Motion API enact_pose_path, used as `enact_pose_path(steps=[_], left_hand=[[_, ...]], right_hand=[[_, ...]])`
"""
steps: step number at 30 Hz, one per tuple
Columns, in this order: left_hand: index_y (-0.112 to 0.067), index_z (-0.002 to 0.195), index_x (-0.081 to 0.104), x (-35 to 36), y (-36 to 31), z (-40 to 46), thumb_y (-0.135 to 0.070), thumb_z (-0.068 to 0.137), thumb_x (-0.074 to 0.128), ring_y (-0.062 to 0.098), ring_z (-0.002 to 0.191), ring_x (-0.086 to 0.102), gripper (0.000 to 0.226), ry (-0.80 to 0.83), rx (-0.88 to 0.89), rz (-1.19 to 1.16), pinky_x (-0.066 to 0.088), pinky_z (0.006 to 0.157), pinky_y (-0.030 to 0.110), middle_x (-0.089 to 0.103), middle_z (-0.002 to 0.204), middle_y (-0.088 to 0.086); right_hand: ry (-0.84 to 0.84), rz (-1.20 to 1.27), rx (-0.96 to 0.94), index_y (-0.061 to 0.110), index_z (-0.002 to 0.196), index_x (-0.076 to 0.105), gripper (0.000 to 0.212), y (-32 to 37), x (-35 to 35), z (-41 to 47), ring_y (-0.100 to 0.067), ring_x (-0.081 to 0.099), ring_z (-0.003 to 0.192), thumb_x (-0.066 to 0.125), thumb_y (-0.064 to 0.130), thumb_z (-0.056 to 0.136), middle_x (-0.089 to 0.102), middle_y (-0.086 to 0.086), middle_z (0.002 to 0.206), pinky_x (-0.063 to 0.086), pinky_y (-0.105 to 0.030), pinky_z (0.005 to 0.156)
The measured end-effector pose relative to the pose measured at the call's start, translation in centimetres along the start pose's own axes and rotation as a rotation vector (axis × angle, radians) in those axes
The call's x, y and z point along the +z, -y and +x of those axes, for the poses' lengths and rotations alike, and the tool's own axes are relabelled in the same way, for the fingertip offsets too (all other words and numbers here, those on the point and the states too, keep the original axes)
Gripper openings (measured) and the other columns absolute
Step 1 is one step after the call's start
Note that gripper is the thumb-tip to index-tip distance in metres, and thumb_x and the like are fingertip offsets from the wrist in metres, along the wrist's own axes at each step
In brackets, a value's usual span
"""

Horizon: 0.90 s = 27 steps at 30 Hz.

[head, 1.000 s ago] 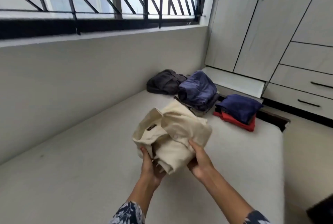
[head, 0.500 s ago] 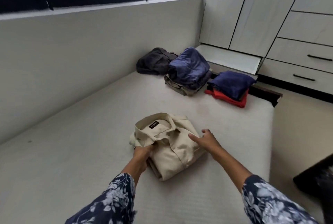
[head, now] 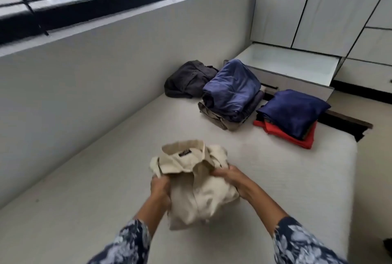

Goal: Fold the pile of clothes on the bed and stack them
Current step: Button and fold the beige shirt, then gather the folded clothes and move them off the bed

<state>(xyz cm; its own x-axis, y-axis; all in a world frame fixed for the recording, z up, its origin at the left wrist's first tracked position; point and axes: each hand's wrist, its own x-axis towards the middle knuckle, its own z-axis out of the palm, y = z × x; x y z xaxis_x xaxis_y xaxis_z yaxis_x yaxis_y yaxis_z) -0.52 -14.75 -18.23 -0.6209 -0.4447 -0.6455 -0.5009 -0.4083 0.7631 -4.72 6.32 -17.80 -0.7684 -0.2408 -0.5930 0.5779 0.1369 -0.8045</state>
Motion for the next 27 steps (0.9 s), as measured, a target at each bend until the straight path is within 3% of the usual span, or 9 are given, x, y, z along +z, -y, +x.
enact_pose_path(steps=[3, 6, 9, 11, 13, 16, 22, 25, 27], left_hand=[[-0.014, 0.117, 0.060, 2.8, -4.8, -3.8, -0.030, 0.088, 0.065, 0.029, 0.094, 0.066, 0.034, 0.048, 0.107, 0.003, 0.057, 0.074, 0.042, 0.067, 0.109, 0.014], [-0.015, 0.105, 0.062, 6.3, -9.4, -9.4, -0.033, 0.091, 0.061, 0.018, 0.085, 0.065, 0.023, 0.117, 0.164, 0.035, 0.057, 0.065, 0.032, 0.067, 0.101, 0.008], [-0.014, 0.111, 0.062, 10.0, -12.7, -14.3, -0.040, 0.090, 0.061, 0.017, 0.090, 0.066, 0.034, 0.177, 0.161, 0.081, 0.056, 0.072, 0.032, 0.068, 0.106, 0.008], [-0.013, 0.109, 0.062, 12.9, -14.6, -17.6, -0.034, 0.092, 0.060, 0.016, 0.088, 0.066, 0.027, 0.234, 0.161, 0.109, 0.056, 0.071, 0.030, 0.067, 0.107, 0.009], [-0.015, 0.103, 0.062, 15.9, -16.2, -20.3, -0.028, 0.094, 0.058, 0.015, 0.086, 0.065, 0.016, 0.280, 0.146, 0.157, 0.056, 0.071, 0.031, 0.067, 0.104, 0.009], [-0.012, 0.110, 0.061, 19.0, -17.6, -22.8, -0.025, 0.093, 0.059, 0.022, 0.097, 0.063, 0.022, 0.280, 0.123, 0.206, 0.054, 0.082, 0.037, 0.064, 0.114, 0.014], [-0.020, 0.111, 0.056, 23.6, -19.1, -25.6, -0.028, 0.096, 0.053, 0.010, 0.082, 0.061, 0.017, 0.361, 0.051, 0.225, 0.055, 0.058, 0.022, 0.063, 0.095, 0.001], [-0.019, 0.107, 0.060, 25.3, -20.0, -26.3, -0.032, 0.095, 0.055, 0.012, 0.082, 0.065, 0.018, 0.440, 0.028, 0.199, 0.056, 0.059, 0.024, 0.067, 0.096, 0.002], [-0.017, 0.097, 0.063, 26.4, -20.3, -26.6, -0.031, 0.094, 0.056, 0.011, 0.071, 0.070, 0.016, 0.489, -0.014, 0.184, 0.057, 0.057, 0.025, 0.072, 0.080, -0.001]], right_hand=[[0.031, 0.140, -0.070, 0.011, 0.120, 0.059, 0.042, 4.2, -2.6, -2.4, -0.030, 0.070, 0.091, 0.072, 0.012, 0.079, 0.072, -0.014, 0.102, 0.058, -0.038, 0.076], [0.044, 0.179, -0.135, 0.013, 0.119, 0.059, 0.044, 8.9, -6.1, -6.4, -0.027, 0.070, 0.093, 0.074, 0.015, 0.077, 0.072, -0.011, 0.105, 0.058, -0.039, 0.081], [0.058, 0.243, -0.202, 0.013, 0.112, 0.063, 0.033, 13.4, -10.5, -10.9, -0.025, 0.070, 0.091, 0.072, 0.012, 0.081, 0.073, -0.009, 0.101, 0.057, -0.038, 0.083], [0.050, 0.312, -0.221, 0.014, 0.109, 0.063, 0.027, 16.1, -13.8, -13.9, -0.023, 0.069, 0.087, 0.069, 0.009, 0.083, 0.072, -0.008, 0.099, 0.058, -0.035, 0.077], [0.039, 0.363, -0.210, 0.015, 0.113, 0.062, 0.030, 18.3, -16.9, -16.7, -0.025, 0.069, 0.091, 0.068, 0.010, 0.084, 0.071, -0.011, 0.104, 0.058, -0.035, 0.077], [0.018, 0.371, -0.128, 0.014, 0.118, 0.062, 0.039, 20.0, -20.0, -19.2, -0.028, 0.069, 0.097, 0.073, 0.015, 0.081, 0.072, -0.011, 0.106, 0.056, -0.042, 0.086], [-0.005, 0.324, -0.030, 0.014, 0.118, 0.063, 0.038, 22.7, -24.0, -22.0, -0.027, 0.068, 0.100, 0.072, 0.023, 0.083, 0.072, -0.009, 0.106, 0.054, -0.041, 0.091], [-0.072, 0.316, -0.050, 0.015, 0.116, 0.063, 0.036, 24.2, -25.4, -23.3, -0.026, 0.068, 0.100, 0.072, 0.027, 0.083, 0.072, -0.008, 0.107, 0.054, -0.041, 0.092], [-0.128, 0.327, -0.067, 0.015, 0.111, 0.064, 0.030, 25.1, -26.2, -24.3, -0.024, 0.068, 0.097, 0.071, 0.027, 0.084, 0.072, -0.008, 0.105, 0.055, -0.038, 0.089]])
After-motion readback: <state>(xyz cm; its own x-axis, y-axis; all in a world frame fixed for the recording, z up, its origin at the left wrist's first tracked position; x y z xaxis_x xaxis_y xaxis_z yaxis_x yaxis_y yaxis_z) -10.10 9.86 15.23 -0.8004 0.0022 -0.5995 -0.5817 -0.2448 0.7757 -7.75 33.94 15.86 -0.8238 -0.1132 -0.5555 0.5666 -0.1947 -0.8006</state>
